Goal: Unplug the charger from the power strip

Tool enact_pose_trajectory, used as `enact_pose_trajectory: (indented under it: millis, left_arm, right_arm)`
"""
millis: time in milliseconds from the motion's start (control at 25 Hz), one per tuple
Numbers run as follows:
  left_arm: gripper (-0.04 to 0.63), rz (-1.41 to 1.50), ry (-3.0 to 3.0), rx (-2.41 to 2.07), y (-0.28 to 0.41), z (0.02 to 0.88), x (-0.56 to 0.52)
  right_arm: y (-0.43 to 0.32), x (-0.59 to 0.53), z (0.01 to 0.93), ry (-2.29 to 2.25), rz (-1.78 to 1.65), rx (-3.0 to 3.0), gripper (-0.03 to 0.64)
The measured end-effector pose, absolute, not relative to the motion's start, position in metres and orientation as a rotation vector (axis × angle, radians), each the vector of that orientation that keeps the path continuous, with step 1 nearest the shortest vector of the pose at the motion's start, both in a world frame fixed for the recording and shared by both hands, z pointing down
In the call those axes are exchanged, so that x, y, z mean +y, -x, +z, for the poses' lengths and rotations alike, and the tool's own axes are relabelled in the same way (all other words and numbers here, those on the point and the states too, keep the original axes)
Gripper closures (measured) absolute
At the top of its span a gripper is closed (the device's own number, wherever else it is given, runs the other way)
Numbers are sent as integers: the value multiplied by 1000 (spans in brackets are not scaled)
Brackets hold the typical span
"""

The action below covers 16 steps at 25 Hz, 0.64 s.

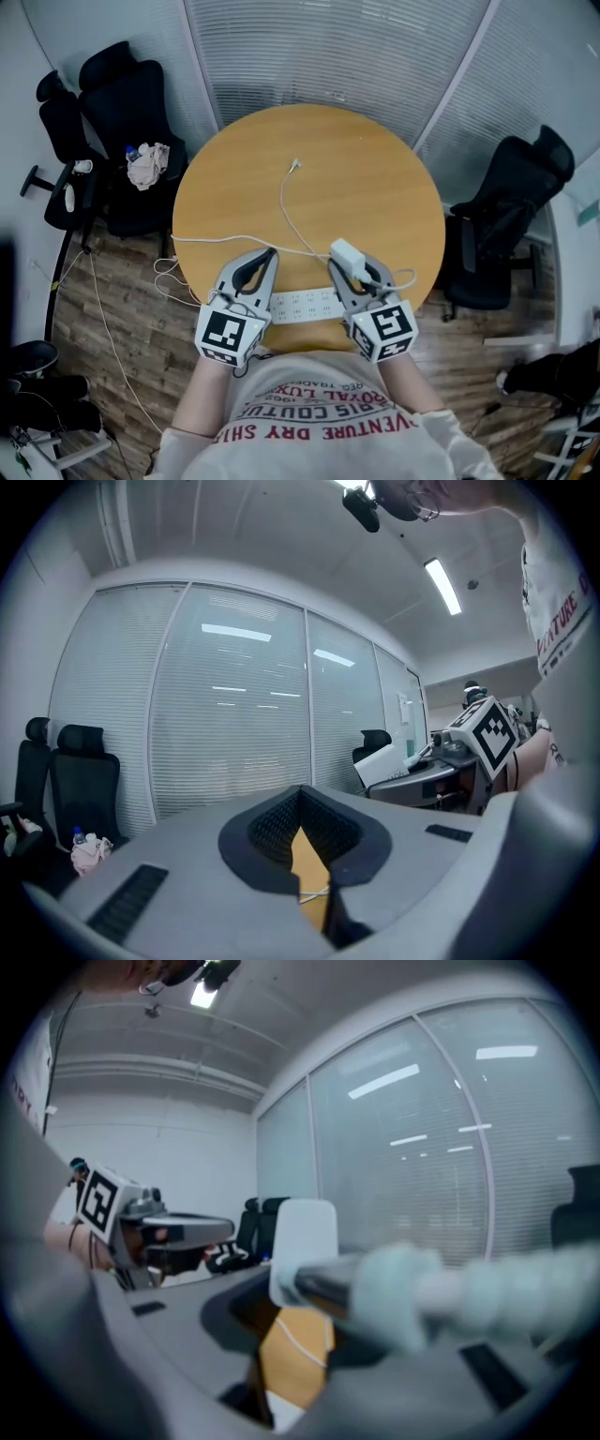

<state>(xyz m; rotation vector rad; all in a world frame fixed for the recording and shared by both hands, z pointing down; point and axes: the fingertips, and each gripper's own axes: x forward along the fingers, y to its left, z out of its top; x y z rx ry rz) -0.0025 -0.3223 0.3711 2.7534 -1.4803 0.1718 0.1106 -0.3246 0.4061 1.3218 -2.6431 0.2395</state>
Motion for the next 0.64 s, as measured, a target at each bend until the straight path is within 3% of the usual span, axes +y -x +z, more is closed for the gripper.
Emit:
enact_pose_trajectory:
  millis: [640]
  left_arm:
    - [562,175,-2729,-1438,1,381,-319]
  right_arm:
    - [-111,-322,414,-1335,300,-2650,463]
